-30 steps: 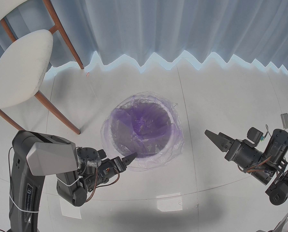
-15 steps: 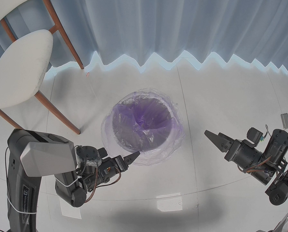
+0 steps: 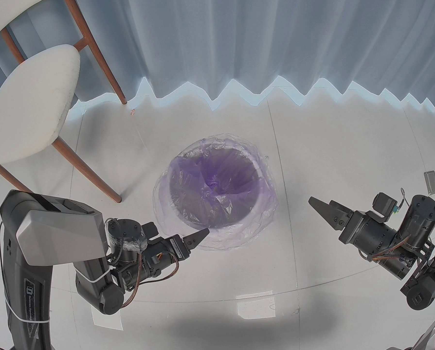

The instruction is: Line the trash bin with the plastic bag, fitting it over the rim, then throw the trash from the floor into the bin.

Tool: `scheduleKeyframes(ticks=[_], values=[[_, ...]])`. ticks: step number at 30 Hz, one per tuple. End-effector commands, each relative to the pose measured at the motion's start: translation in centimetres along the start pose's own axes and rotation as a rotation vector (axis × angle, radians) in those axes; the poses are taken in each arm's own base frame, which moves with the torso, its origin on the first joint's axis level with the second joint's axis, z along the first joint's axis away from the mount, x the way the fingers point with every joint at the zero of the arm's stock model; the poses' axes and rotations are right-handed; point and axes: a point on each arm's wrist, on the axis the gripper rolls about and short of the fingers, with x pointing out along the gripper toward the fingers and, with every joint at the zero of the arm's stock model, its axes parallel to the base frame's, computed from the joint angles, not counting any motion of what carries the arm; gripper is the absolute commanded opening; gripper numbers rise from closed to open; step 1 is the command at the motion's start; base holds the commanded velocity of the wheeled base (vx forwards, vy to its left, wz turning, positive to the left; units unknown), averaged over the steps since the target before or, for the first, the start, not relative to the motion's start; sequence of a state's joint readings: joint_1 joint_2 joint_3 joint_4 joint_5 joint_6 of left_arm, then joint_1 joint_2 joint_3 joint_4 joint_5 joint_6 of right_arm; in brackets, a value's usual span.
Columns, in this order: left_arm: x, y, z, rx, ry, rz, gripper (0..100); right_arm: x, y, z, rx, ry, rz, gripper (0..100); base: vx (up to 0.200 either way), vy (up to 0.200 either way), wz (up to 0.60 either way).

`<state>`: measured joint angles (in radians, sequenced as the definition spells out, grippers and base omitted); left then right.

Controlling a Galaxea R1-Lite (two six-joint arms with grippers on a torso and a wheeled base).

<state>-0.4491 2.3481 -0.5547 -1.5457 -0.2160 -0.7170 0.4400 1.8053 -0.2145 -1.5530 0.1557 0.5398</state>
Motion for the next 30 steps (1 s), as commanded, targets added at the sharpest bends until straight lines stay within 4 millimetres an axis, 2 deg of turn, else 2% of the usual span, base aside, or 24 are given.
scheduleKeyframes(ticks=[1,10,18,20,27,28,30], values=[[-0.3,0.1,0.2,-0.001,-0.006,0.006,100,0.0,0.1,0.2,-0.003,-0.016,0.011,100,0.000,0.000,0.00],[-0.8,0.8,0.0,-0.012,0.007,0.037,100,0.0,0.1,0.2,-0.003,-0.015,0.009,100,0.000,0.000,0.00],[1.0,2.0,-0.3,-0.013,-0.016,0.057,100,0.0,0.0,0.1,-0.002,-0.013,0.007,100,0.000,0.000,0.00],[1.0,2.2,-0.4,-0.015,-0.016,0.063,100,0.0,0.0,0.2,-0.002,-0.014,0.008,100,0.000,0.000,0.00],[0.5,1.6,-0.1,-0.012,-0.016,0.049,100,0.0,0.0,0.1,-0.002,-0.012,0.006,100,0.000,0.000,0.00],[0.2,0.9,0.2,-0.007,-0.022,0.034,100,0.0,0.0,0.1,-0.002,-0.012,0.006,100,0.000,0.000,0.00],[-0.2,0.9,-0.3,-0.010,0.003,0.044,100,0.0,0.0,0.1,-0.002,-0.012,0.006,100,0.000,0.000,0.00]])
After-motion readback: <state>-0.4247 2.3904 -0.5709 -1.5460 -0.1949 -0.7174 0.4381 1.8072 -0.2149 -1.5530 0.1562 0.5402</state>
